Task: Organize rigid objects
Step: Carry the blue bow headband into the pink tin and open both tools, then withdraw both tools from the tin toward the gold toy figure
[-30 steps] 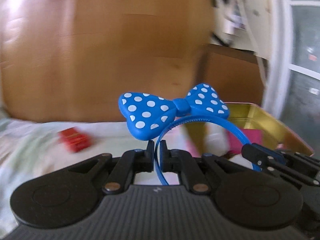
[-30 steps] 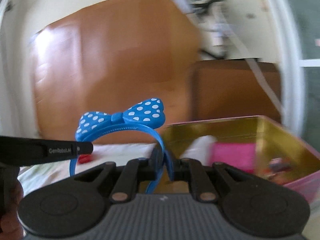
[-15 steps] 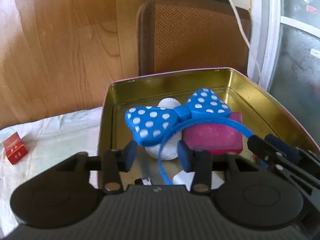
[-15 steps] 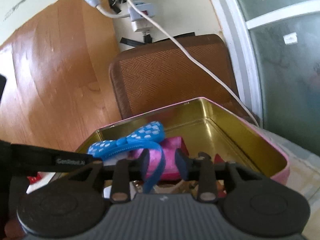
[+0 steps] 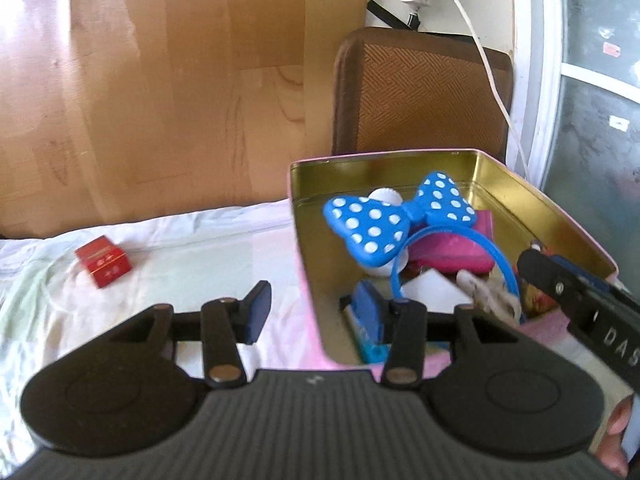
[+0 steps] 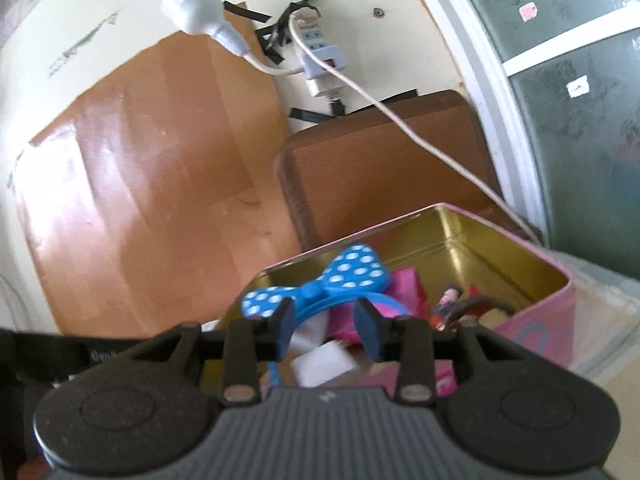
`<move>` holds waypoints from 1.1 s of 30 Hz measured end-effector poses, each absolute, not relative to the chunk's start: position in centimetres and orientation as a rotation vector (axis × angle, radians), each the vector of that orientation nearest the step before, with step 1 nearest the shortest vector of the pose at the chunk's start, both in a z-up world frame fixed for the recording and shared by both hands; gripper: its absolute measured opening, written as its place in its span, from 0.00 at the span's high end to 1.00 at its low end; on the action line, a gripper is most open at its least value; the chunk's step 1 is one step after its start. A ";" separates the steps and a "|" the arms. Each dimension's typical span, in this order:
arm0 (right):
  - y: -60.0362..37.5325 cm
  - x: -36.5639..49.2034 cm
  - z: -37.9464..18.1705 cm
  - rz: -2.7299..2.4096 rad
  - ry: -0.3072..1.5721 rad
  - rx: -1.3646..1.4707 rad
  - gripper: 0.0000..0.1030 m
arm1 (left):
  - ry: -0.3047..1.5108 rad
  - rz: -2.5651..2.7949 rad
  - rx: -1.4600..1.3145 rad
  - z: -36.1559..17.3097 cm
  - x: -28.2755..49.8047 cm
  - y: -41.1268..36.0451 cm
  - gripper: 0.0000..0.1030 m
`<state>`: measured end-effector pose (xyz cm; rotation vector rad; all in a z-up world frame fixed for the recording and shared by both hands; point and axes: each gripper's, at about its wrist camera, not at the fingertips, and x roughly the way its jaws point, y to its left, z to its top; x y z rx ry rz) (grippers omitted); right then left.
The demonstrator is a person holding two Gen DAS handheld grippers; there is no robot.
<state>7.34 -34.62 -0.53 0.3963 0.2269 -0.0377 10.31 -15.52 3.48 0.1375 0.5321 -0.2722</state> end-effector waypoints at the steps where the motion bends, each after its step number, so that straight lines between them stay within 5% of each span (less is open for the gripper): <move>1: -34.3 7.0 -0.4 -0.027 0.228 0.402 0.67 | 0.530 -0.273 0.136 3.5 9.8 -15.0 0.51; 33: -27.3 1.6 0.6 0.059 0.269 0.367 0.65 | 0.458 -0.260 0.120 1.6 4.1 -8.7 0.46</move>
